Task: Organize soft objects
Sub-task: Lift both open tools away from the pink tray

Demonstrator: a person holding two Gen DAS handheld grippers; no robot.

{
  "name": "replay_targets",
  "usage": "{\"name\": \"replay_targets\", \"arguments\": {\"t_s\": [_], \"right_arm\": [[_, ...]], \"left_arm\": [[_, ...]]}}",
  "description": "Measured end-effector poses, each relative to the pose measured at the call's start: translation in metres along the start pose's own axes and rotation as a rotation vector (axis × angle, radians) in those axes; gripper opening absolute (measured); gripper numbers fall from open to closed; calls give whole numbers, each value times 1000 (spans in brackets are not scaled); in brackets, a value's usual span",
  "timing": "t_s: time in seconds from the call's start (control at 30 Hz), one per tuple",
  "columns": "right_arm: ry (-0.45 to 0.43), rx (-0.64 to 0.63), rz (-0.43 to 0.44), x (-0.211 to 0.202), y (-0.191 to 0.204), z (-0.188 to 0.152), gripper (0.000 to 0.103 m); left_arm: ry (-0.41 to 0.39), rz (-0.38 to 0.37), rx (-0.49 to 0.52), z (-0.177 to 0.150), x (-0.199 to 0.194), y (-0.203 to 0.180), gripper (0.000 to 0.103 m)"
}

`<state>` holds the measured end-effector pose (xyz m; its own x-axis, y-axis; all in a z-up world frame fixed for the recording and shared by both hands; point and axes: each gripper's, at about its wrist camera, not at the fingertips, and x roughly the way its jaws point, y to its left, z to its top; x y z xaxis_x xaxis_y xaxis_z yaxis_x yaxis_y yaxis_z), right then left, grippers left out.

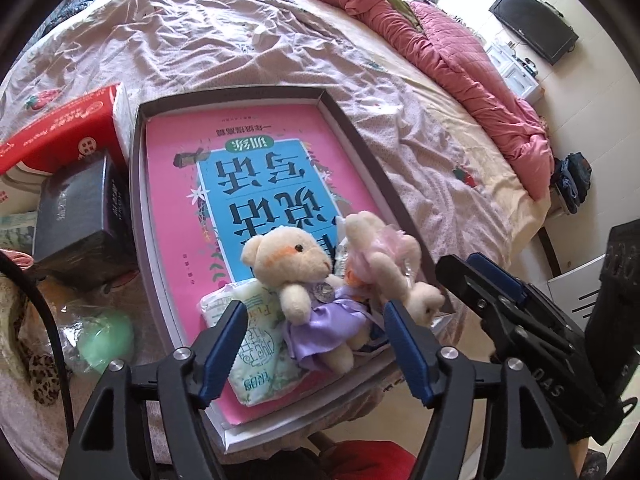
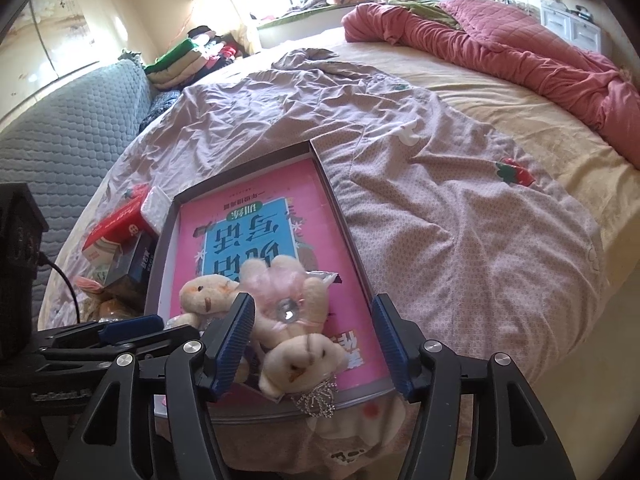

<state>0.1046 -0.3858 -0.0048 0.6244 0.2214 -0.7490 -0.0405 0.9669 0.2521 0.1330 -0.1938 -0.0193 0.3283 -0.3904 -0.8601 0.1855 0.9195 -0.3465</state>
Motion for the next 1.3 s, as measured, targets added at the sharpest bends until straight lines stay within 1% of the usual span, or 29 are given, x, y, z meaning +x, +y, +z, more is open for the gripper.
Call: {"name": "replay_targets", "arguments": {"t_s": [0.07, 0.23, 0.3, 0.5, 0.7, 0.83, 1.0, 1.2, 1.3], "right_arm": [[-6, 1, -6, -2, 0, 1, 63], [-32, 3, -18, -12, 0, 5, 64], [-40, 2, -22, -15, 1, 5, 78], [-68, -26, -15, -28, 14, 7, 78], [-77, -46, -20, -35, 23, 9, 78], [-92, -71, -33, -41, 31, 10, 78], [-112, -98, -43, -49, 42, 12, 79], [-141, -115, -29, -59, 55, 15, 81], [-147, -126, -20, -63, 62, 16, 81]], "left_arm": [[-14, 8, 1, -2, -8, -1, 77], [-53, 43, 4, -4, -27, -2, 80], [-65, 57, 10, -6, -34, -2, 82], [-84, 95, 21, -11, -49, -1, 83], [-101, 124, 33, -15, -62, 1, 83], [-120, 124, 27, -19, -73, 4, 83], [-139, 156, 25, -22, -86, 8, 83], [-163, 179, 12, -28, -103, 16, 84], [-179, 175, -10, -31, -115, 25, 84]]}}
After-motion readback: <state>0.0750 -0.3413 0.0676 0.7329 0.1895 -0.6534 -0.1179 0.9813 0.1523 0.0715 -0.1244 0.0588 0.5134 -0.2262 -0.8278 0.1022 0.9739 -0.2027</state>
